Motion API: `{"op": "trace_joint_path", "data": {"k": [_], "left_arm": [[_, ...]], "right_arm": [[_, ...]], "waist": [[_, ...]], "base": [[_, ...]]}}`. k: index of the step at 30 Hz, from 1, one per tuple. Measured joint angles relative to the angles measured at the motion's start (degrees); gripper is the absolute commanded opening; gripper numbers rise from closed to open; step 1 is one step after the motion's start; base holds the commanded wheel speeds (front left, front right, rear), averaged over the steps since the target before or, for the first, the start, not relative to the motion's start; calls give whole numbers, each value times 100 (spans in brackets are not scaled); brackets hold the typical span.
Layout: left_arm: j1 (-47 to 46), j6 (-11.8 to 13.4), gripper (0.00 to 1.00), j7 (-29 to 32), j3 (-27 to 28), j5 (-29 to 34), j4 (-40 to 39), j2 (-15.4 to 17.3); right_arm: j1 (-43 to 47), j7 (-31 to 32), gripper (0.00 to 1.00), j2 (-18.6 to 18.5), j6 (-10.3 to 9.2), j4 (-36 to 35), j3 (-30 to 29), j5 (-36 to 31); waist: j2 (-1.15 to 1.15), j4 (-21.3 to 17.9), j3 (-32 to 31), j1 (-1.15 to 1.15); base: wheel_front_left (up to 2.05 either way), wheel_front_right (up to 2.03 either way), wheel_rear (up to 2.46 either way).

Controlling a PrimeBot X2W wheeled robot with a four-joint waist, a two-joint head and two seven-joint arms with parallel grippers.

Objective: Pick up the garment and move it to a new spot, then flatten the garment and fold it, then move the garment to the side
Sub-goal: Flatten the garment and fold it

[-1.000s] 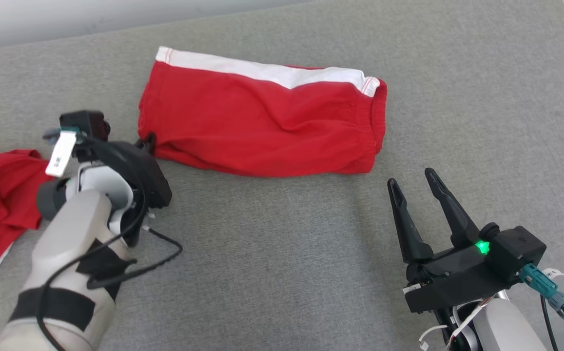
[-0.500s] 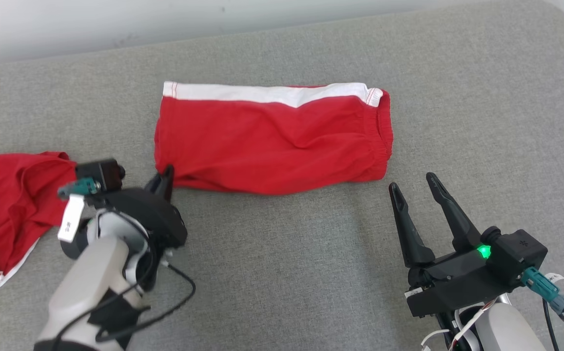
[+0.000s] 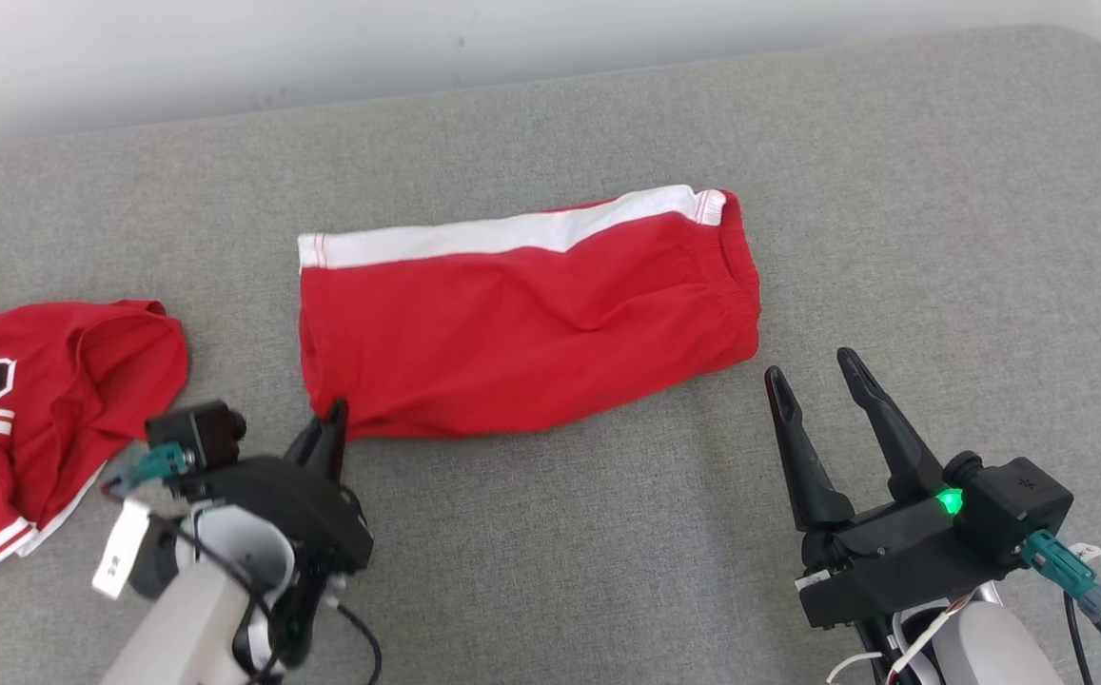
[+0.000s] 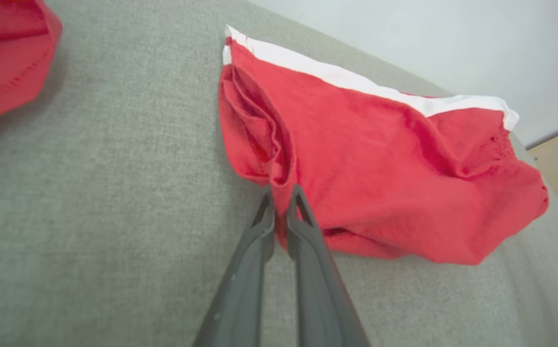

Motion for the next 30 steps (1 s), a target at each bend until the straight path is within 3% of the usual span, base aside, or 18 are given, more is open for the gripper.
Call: {"op": "trace_joint_path", "data": {"k": [5,6,7,8,16,20,24,30], "left_arm": [[428,312,0,199,12,-66,-612,115],[489,347,7,221,7,-71,-702,129],[544,394,50,242,4,-70,-783,143],[586,448,100,242,4,-67,-845,162],[803,744,100,69,78,59,-1169,288],[887,851,100,-536,271,174,-1394,327],[1033,770,100,-1334,670,100,-1668,136],[1365,413,100,-1499,1277,372,-2173,-201]], "right_arm": [[20,2,100,-1,0,4,-2,3],[24,3,100,-1,0,7,-1,8],[26,3,100,-1,0,9,1,9],[27,5,100,-1,0,12,0,9],[55,11,100,-1,0,27,23,16],[133,12,100,0,0,46,-1,16],[250,34,100,-1,0,77,-68,16],[285,53,100,-1,0,98,-107,23]], "waist": [[0,21,-55,0],[0,25,-62,0],[0,29,-69,0],[0,34,-75,0],[0,66,-152,0],[0,105,-215,0],[1,212,-320,0],[1,383,-466,0]], "base": [[0,0,0],[0,0,0],[0,0,0],[0,0,0],[0,0,0],[0,0,0],[0,0,0],[0,0,0]]}}
